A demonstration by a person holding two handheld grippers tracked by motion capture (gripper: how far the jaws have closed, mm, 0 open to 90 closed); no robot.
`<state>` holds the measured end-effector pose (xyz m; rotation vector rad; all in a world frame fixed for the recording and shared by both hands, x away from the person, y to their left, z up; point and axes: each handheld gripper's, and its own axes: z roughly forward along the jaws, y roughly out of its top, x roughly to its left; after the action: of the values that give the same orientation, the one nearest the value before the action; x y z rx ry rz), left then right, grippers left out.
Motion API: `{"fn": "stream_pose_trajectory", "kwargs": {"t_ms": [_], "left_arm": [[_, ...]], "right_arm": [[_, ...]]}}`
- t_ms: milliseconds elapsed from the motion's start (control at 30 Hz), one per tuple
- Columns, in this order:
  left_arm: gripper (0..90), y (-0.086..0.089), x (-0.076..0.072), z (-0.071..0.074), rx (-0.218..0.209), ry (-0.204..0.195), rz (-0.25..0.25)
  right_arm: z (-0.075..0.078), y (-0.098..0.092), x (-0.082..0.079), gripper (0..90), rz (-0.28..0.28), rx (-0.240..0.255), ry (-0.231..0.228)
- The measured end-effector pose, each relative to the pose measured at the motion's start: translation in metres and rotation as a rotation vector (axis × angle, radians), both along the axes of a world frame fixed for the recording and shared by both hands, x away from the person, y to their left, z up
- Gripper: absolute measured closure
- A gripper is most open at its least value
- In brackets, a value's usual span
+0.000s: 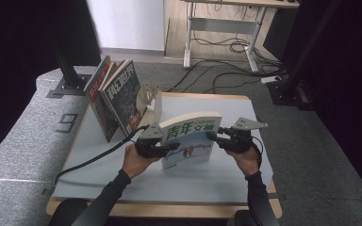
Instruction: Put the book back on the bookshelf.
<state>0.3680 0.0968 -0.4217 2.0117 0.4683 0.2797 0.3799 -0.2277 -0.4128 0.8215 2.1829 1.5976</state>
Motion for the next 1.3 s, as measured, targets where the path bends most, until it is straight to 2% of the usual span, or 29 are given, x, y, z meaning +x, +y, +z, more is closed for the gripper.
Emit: {"fn": "stream_pose_trajectory", "kwargs": {"t_ms": [133,433,567,733,933,1300], "left_arm": [[69.1,0.001,0.001,0.001,0.001,0.005,0.012],[73.3,0.001,0.002,0.001,0.002,0.008,0.000],[73.5,0.001,0.001,0.001,0.000,-0.001,0.002],[73.8,0.001,0.000,-0.001,-0.011,-0.016,0.020],[74.0,0.002,0.001,-0.002,-0.029,-0.013,0.035],[74.1,0.003,0.006,-0.002,-0.045,0.018,0.064]], "right_arm": [[-0.001,-0.001,0.000,57.4,0.005,0.006,0.002],[-0.001,0.000,0.002,55.0,-0.003,0.003,0.007],[-0.003,0.000,0.003,54.1,-0.027,-0.023,0.012],[-0.007,-0.006,0.004,49.8,-0.054,-0.015,0.017],[-0.013,-0.016,0.003,45.9,-0.079,-0.006,0.031],[-0.038,-0.026,0.004,34.2,-0.126,-0.081,0.099]]}}
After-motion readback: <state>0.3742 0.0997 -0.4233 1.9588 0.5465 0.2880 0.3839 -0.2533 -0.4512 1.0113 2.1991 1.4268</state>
